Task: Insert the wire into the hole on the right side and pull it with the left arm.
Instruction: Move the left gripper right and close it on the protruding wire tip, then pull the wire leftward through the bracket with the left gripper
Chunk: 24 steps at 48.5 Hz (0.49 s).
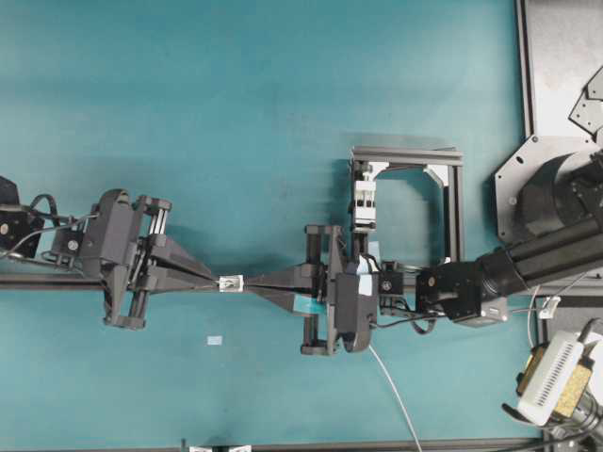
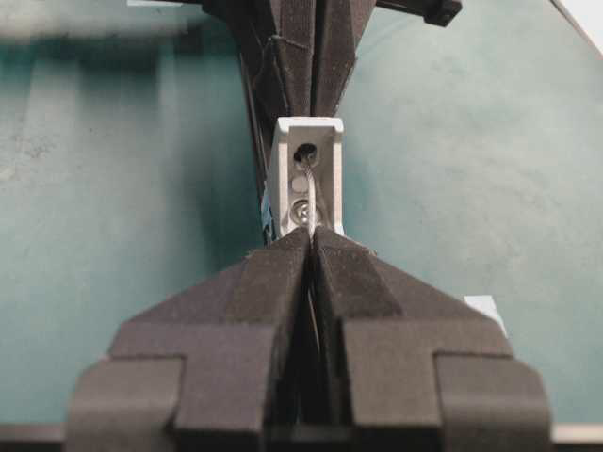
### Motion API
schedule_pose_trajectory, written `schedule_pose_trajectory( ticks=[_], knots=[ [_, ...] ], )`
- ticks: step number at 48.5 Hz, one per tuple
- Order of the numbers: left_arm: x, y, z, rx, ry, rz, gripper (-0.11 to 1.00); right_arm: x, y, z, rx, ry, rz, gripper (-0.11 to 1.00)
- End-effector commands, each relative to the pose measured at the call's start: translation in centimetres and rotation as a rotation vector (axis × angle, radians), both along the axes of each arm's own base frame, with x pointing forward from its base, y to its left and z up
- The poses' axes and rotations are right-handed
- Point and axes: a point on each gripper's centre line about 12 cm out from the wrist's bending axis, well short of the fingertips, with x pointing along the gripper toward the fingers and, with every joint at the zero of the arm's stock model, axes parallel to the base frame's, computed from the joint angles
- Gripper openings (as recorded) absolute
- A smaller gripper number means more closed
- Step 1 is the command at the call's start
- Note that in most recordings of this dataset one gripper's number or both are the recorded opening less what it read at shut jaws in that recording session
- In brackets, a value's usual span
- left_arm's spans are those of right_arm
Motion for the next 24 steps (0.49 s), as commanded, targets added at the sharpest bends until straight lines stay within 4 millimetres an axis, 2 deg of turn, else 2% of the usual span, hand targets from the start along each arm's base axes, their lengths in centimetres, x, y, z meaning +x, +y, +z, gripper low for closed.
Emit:
schedule_pose_trajectory(
  ticks=[1,15,24],
  knots=[
    [0.35,0.11,1.38,-0.008,-0.034,0.006,-0.1,0.4,0.18,0.83,0.012,-0.024,0.002,0.04],
    [0.34,0.09,1.3,-0.006,-0.028,0.004,-0.1,0.41,0.08,0.43,0.025,0.012,0.001,0.04],
    [0.34,0.09,1.3,-0.006,-0.028,0.004,-0.1,0.39,0.01,0.88,0.028,0.003,0.0,0.04]
  ],
)
